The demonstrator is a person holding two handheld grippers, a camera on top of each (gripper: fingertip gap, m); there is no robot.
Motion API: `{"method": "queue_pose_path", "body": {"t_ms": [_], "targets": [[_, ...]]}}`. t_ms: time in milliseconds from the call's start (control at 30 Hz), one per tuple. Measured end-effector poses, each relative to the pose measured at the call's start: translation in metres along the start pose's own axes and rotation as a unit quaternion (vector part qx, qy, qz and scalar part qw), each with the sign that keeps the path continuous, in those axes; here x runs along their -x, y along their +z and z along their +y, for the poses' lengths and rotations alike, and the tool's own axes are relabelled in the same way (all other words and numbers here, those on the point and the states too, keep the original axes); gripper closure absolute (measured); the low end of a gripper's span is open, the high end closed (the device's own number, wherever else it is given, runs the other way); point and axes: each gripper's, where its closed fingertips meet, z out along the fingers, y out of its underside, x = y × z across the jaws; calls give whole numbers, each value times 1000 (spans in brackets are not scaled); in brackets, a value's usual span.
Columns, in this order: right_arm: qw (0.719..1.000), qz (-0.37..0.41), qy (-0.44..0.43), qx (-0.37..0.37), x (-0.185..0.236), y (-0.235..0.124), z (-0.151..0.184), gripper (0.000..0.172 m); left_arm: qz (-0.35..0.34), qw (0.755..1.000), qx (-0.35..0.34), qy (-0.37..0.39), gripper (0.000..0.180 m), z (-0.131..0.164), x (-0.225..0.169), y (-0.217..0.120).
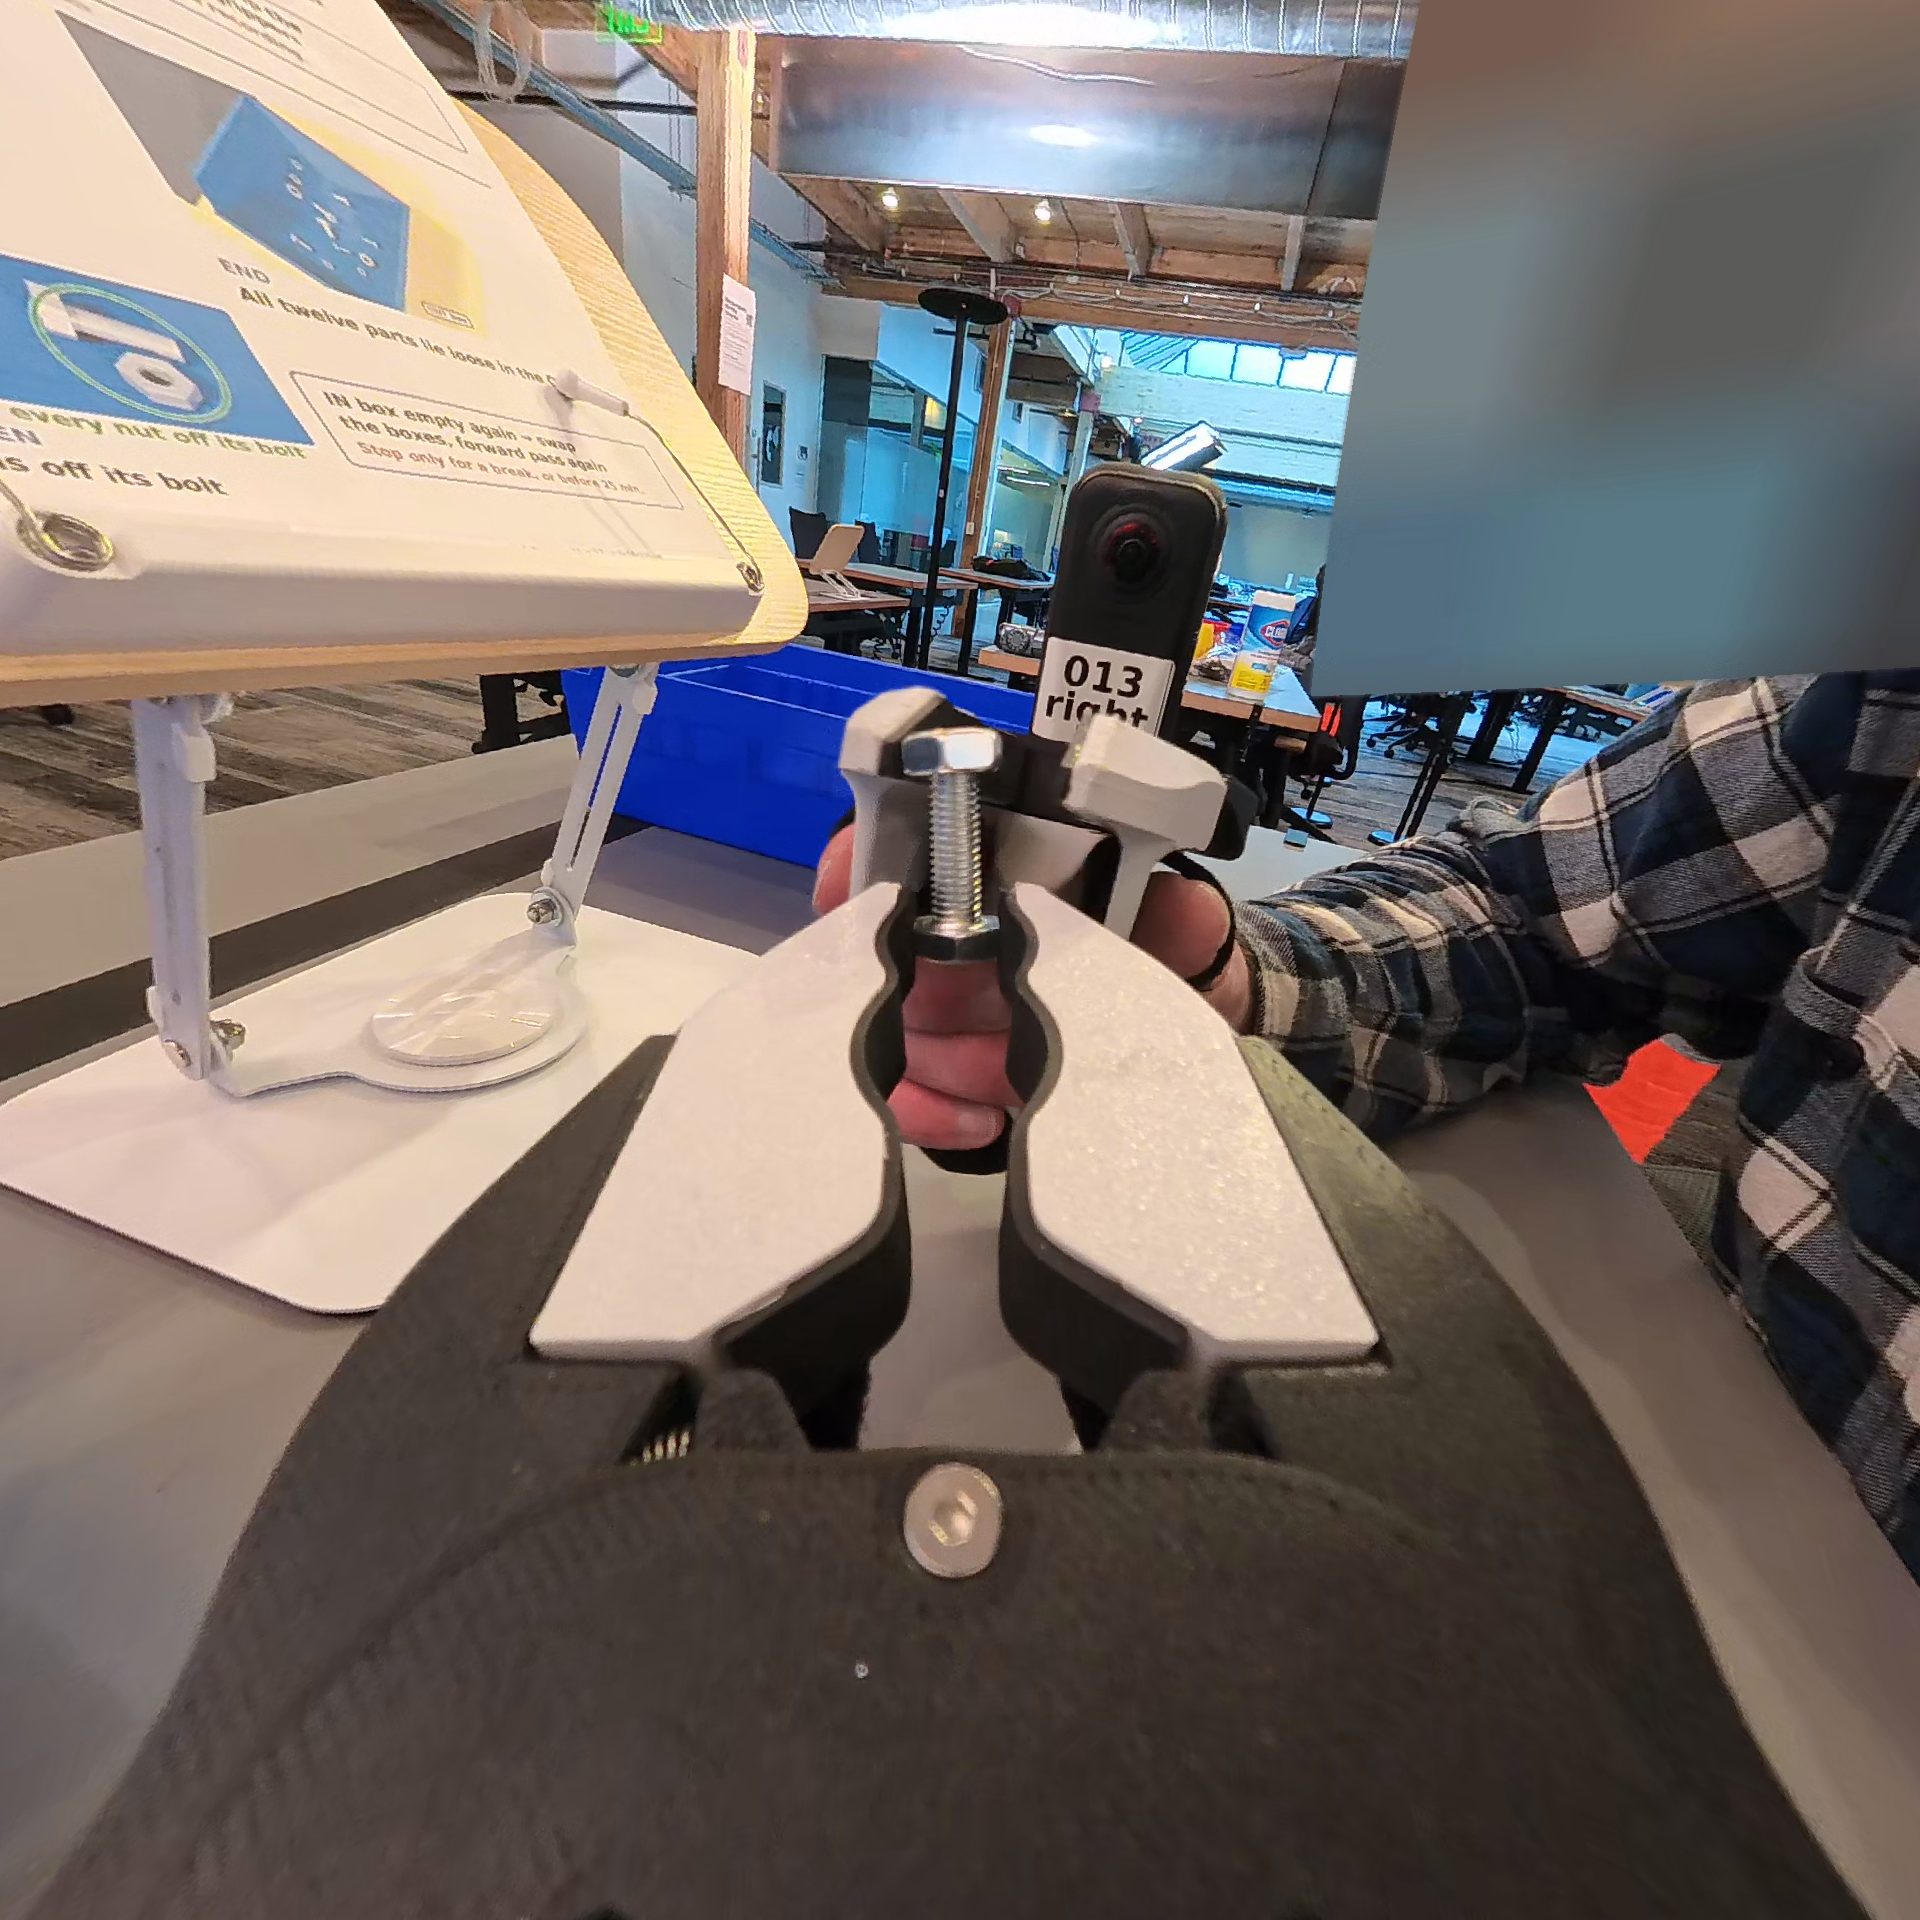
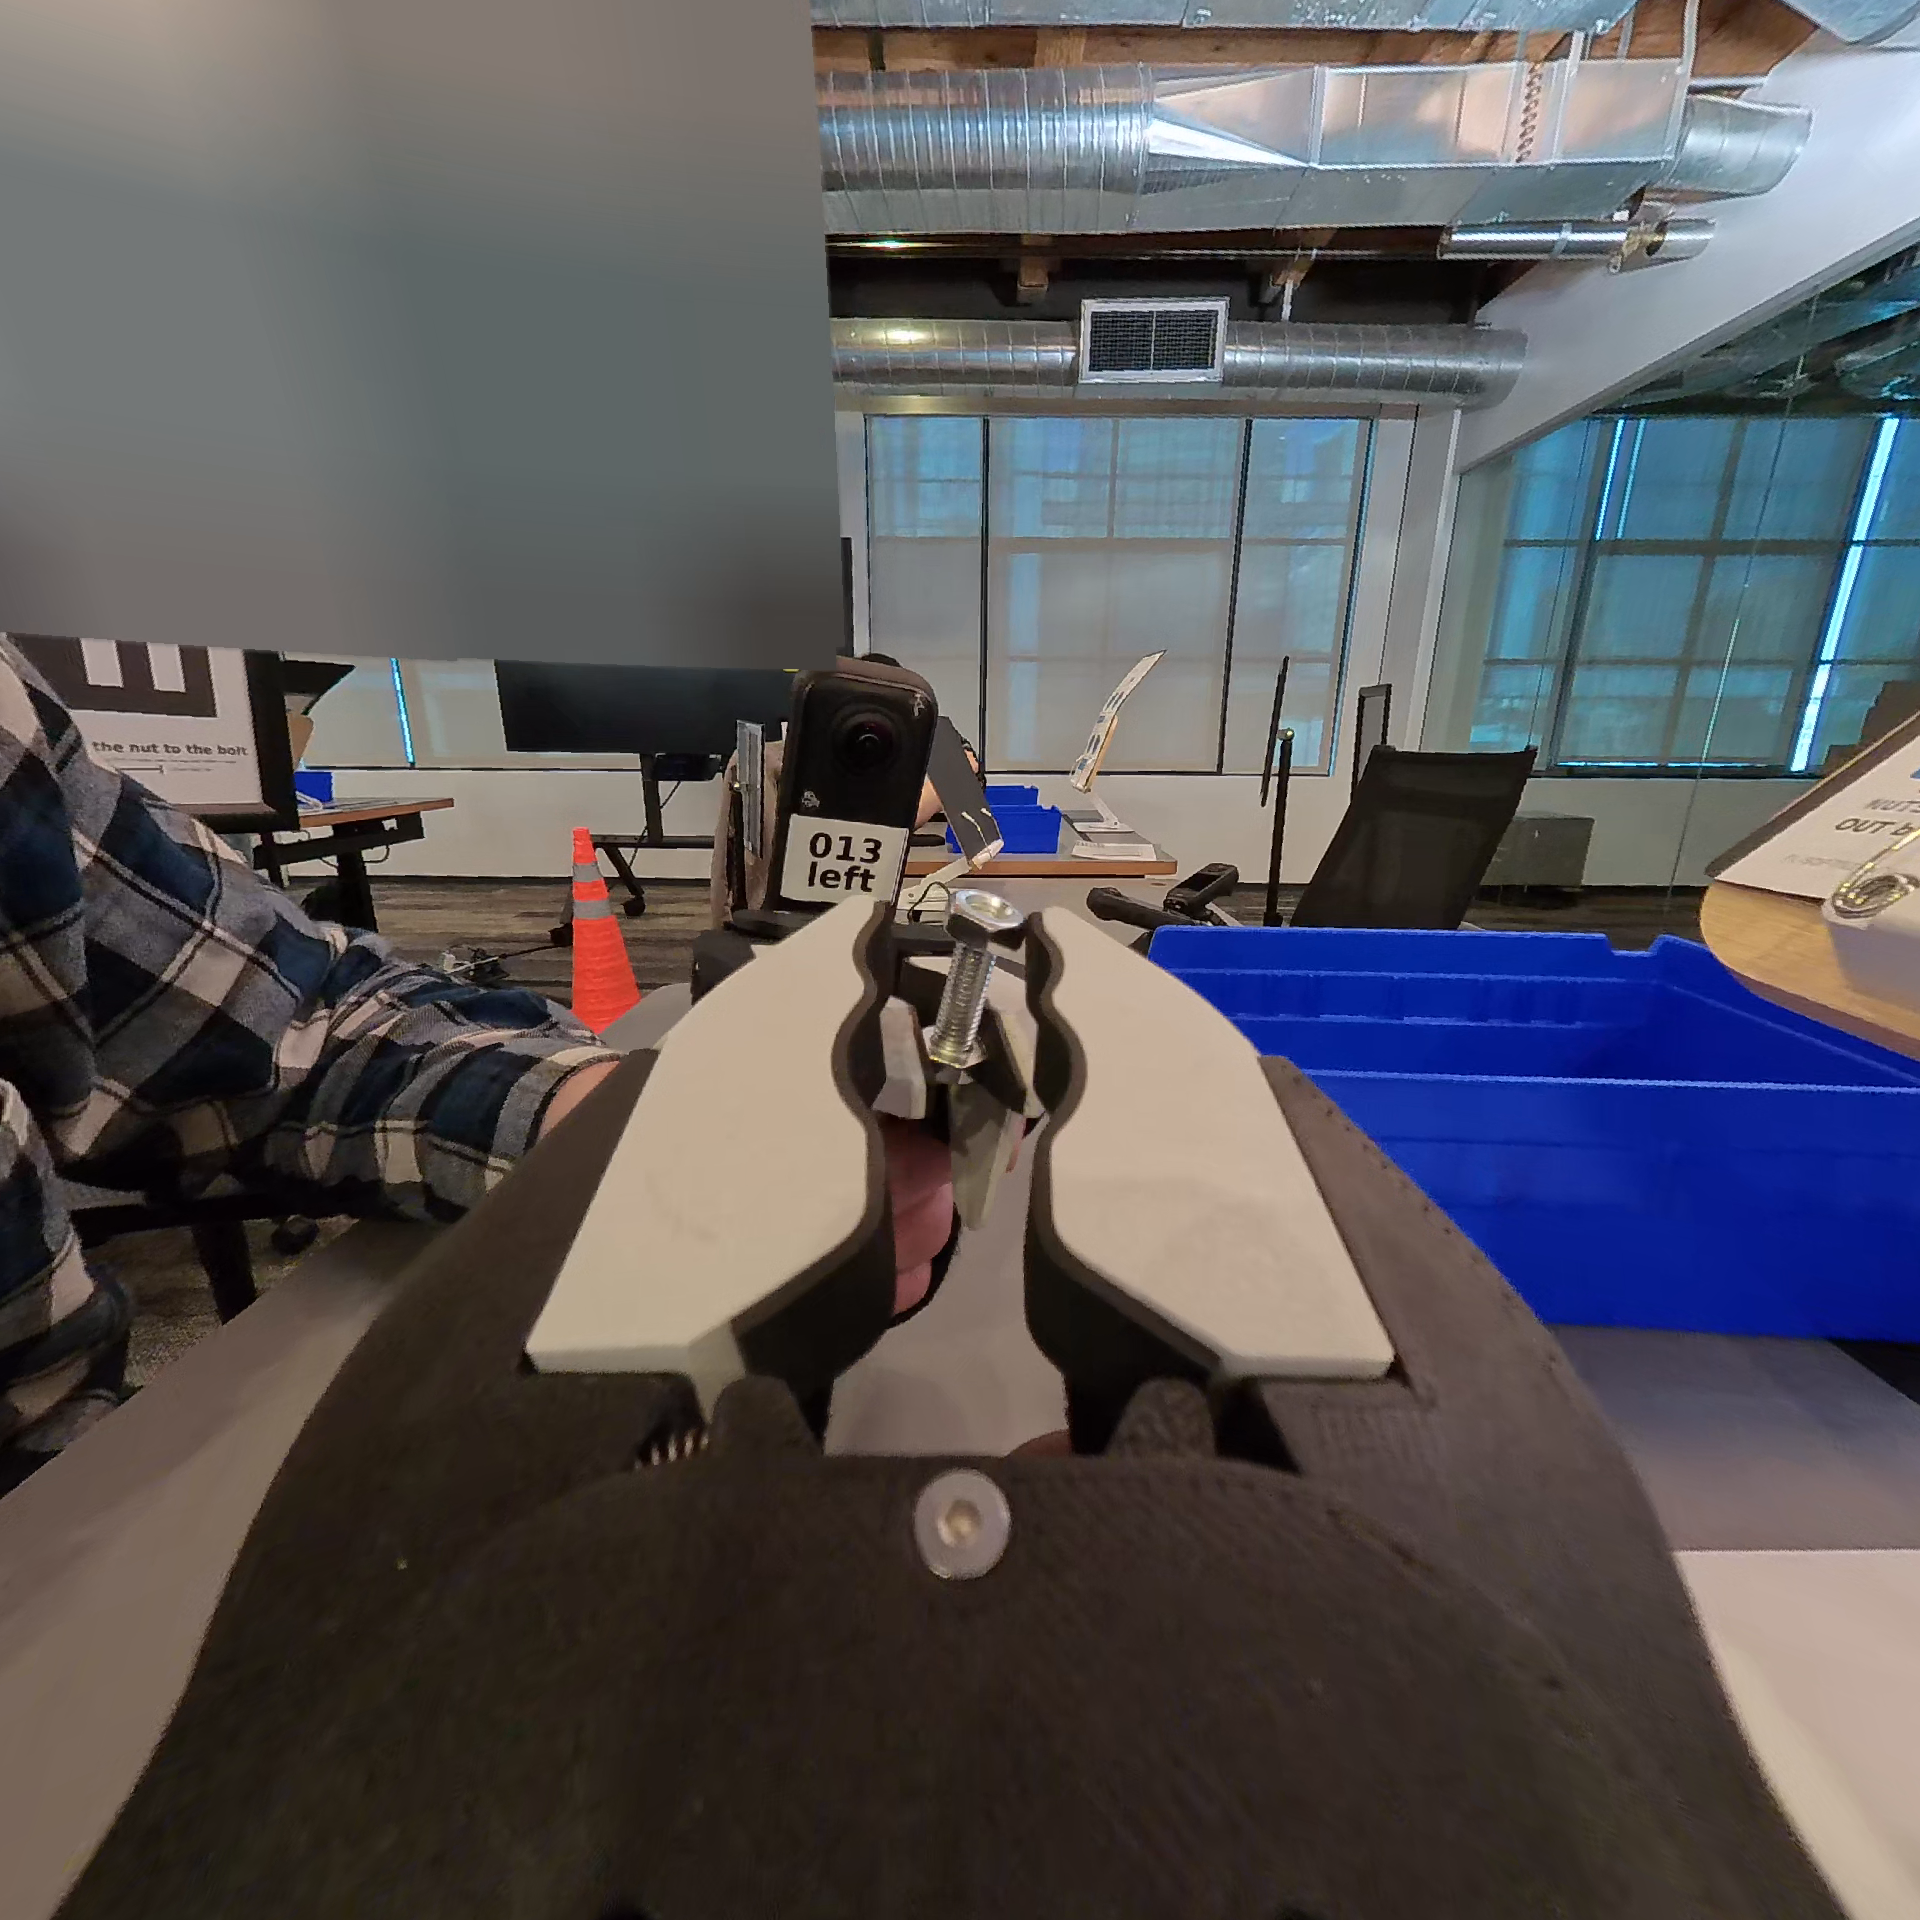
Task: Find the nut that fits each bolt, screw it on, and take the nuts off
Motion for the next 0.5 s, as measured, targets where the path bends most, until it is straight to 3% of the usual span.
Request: {"method": "queue_pose_path", "body": {"t_ms": [500], "targets": [[1000, 3, -1, -2, -2, -2, -1, 149, -8, 1000, -3, -1, 166, -2, 5, -4]]}}
